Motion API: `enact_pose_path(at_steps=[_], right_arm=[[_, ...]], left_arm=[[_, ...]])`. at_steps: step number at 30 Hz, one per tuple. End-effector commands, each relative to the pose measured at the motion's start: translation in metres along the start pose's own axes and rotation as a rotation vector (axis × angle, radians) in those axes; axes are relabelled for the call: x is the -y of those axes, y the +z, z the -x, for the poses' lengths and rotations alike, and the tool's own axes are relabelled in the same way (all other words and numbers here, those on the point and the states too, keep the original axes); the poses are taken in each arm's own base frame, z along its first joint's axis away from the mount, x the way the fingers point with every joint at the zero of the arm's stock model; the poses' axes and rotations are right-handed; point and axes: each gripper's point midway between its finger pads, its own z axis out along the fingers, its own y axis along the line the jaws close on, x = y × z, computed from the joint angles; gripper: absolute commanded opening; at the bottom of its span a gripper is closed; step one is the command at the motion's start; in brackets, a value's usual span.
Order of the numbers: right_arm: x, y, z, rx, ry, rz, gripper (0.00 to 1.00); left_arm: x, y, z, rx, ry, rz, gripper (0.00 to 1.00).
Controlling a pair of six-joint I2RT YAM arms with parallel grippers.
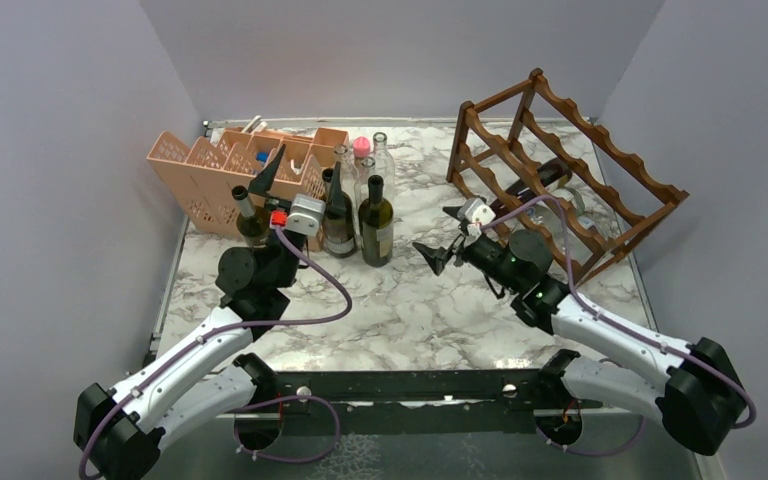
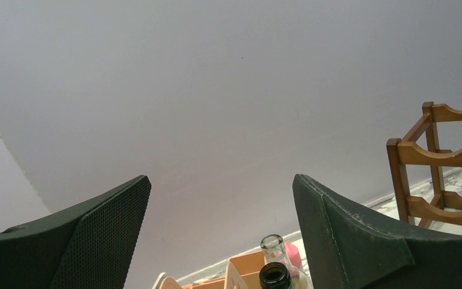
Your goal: Take the wine bottle off the wine rack
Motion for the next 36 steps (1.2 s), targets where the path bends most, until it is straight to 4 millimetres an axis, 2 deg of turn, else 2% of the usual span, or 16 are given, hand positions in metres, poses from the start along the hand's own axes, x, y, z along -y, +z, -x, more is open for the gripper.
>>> enact_pose_path(at_steps=[1, 4, 5, 7, 9, 11, 12, 15, 16, 19, 23, 25, 27, 32, 36], right_arm=[[0.032, -0.036, -0.046, -0.223, 0.05, -0.24, 0.99], [0.074, -0.056, -0.039, -0.253, 0.283, -0.582, 0.99], [0.081, -0.058, -0.037, -0.282, 0.314, -0.633, 0.99], [0.088, -0.055, -0.012, -0.321, 0.292, -0.637, 0.99], [0.095, -0.054, 0.02, -0.31, 0.277, -0.632, 0.99], [0.105, -0.06, 0.066, -0.244, 0.263, -0.64, 0.99], [0.111, -0.067, 0.091, -0.208, 0.252, -0.654, 0.99], [0.14, -0.105, 0.159, -0.114, 0.231, -0.801, 0.99], [0.149, -0.12, 0.19, -0.058, 0.217, -0.838, 0.99], [0.16, -0.153, 0.244, 0.034, 0.176, -0.879, 0.99], [0.162, -0.194, 0.296, 0.127, 0.14, -0.878, 0.99], [0.159, -0.215, 0.317, 0.199, 0.142, -0.869, 0.99], [0.154, -0.229, 0.331, 0.262, 0.141, -0.841, 0.99], [0.152, -0.244, 0.342, 0.305, 0.133, -0.839, 0.99], [0.15, -0.248, 0.347, 0.315, 0.141, -0.824, 0.99]], left_arm=[[0.004, 0.001, -0.003, 0.005, -0.013, -0.009, 0.94], [0.006, 0.003, -0.005, -0.002, -0.024, -0.016, 0.94], [0.006, 0.003, -0.004, -0.002, -0.033, -0.016, 0.94], [0.004, 0.005, 0.0, -0.003, -0.07, -0.008, 0.95], [0.001, 0.009, 0.008, -0.01, -0.127, 0.002, 0.97], [0.005, 0.026, 0.014, -0.072, -0.184, -0.026, 0.99], [0.009, 0.037, 0.016, -0.132, -0.206, -0.051, 0.99], [0.019, 0.056, 0.021, -0.29, -0.258, -0.119, 0.99], [0.018, 0.061, 0.03, -0.297, -0.283, -0.127, 0.99], [0.001, 0.069, 0.074, -0.238, -0.36, -0.123, 0.99], [-0.029, 0.064, 0.139, -0.116, -0.463, -0.12, 0.99], [-0.047, 0.057, 0.163, -0.055, -0.5, -0.088, 0.99], [-0.062, 0.052, 0.176, -0.016, -0.51, -0.052, 0.99], [-0.083, 0.047, 0.182, -0.017, -0.485, 0.022, 0.99], [-0.081, 0.046, 0.191, 0.008, -0.512, -0.002, 0.99]])
